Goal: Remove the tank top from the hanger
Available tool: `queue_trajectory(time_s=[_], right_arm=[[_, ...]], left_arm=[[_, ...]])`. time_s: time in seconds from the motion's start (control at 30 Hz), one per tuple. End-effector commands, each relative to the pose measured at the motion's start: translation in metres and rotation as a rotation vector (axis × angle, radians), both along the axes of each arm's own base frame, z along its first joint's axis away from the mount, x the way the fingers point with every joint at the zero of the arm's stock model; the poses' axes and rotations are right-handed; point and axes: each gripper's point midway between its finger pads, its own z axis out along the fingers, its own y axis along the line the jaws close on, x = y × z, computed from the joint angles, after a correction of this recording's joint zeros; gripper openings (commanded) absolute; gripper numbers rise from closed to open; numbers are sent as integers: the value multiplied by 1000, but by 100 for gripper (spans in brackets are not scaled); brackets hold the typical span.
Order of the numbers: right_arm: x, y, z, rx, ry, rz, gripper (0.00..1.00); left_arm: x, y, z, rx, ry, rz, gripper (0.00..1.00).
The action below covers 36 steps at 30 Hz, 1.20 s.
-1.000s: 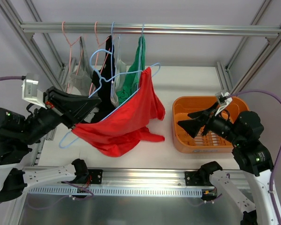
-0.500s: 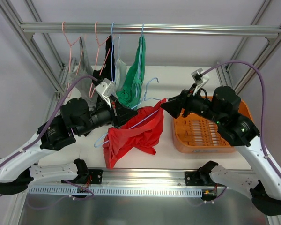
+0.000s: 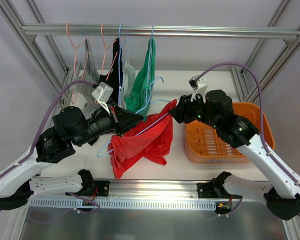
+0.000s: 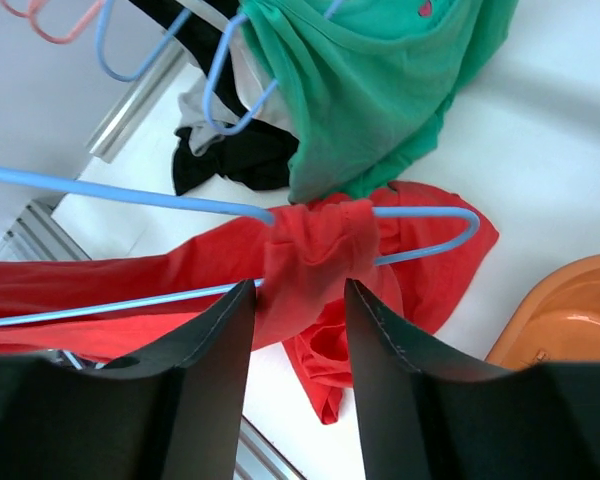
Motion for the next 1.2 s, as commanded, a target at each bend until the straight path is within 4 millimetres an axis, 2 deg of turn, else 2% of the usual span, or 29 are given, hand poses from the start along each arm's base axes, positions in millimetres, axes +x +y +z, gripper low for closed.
queue_trajectory(time_s=[0.0,0.1,0.13,0.17,0.2,0.3,0.4,0.53,0.63,0.77,0.87,0.93,1.0,1.07,1.1,1.17], right_arm=[[10,0,-5,-28,-24,-28,44],[11,1,-7,-26,-20,-30,26],[11,1,-6,-22,-23,-31,12],[15,-4,-2,-24,-37,-65,3],[14,-7,2,-19,-49,-72,0],[18,-21,16,-23,-101,-136,0],[28,-47,31,-50,-152,-229,0],[50,-88,37,-79,-159,-392,0],[61,-103,27,-106,-126,-447,0],[62,-83,4,-104,-50,-345,0],[57,-68,-2,-80,-20,-264,0],[45,-58,2,-45,-22,-188,0],[30,-41,3,39,5,-90,0],[10,-29,16,137,6,-1,0],[4,-27,10,154,26,18,0],[-17,-23,19,213,17,90,0]], left_arm=[[-5,2,31,-115,-37,-13,0],[-6,2,31,-117,-40,-18,0],[-6,3,32,-117,-42,-16,0],[-5,2,30,-112,-43,-13,0],[-4,2,30,-109,-44,-11,0],[-5,1,24,-99,-40,-16,0],[-10,1,20,-92,-39,-41,0],[-24,1,24,-92,-41,-110,0],[-35,3,33,-106,-54,-166,0],[-41,10,49,-134,-82,-176,0],[-44,11,60,-151,-98,-193,0],[-40,11,64,-153,-113,-170,0],[-28,12,78,-189,-179,-112,0],[-19,0,81,-194,-245,-104,0],[-16,-2,100,-234,-342,-87,0],[-5,-18,105,-232,-475,-70,0]])
